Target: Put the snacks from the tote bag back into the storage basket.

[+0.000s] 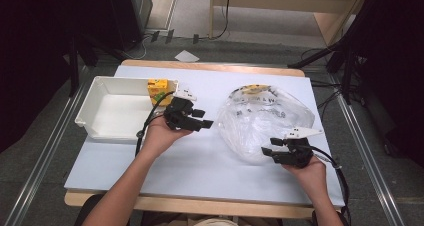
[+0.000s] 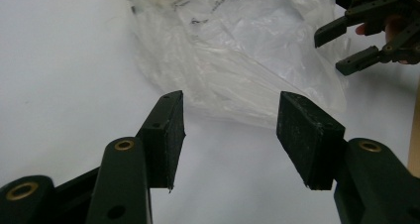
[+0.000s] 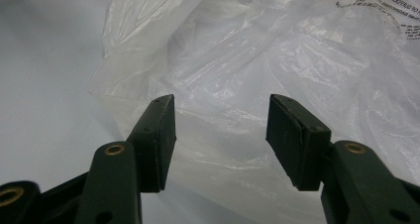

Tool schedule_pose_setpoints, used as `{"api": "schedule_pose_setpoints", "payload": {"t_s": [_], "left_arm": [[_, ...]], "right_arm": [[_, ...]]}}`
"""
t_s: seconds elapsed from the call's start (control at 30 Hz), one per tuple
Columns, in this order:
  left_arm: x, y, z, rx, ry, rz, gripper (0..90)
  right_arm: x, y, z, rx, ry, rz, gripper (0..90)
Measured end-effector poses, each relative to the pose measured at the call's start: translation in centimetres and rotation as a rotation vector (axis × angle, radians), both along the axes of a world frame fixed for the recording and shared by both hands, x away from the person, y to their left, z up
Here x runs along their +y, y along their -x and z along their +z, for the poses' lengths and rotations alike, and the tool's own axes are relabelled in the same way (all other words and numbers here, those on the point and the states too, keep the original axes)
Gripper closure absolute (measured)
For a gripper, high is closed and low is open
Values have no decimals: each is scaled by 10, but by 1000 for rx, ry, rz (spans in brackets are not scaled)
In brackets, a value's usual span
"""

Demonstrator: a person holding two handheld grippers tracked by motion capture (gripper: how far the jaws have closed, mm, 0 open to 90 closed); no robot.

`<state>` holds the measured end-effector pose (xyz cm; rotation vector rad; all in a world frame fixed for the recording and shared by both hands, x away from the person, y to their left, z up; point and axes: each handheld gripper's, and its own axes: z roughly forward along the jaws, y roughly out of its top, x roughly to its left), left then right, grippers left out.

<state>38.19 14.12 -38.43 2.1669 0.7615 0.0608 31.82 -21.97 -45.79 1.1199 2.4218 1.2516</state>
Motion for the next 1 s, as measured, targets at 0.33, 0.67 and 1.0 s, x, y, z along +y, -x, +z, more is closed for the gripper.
{"api": "schedule_pose_setpoints", "payload": {"t_s": [0.33,0.67,1.0], "left_arm": [[-18,11,-15,-9,-8,-43,449],[-20,23,-33,-2,-34,-64,430],[-21,18,-41,22,-31,-67,429]], "right_arm": [[0,0,1,0,-7,1,458],[0,1,1,1,-7,3,459],[1,1,0,8,-1,6,460]]}}
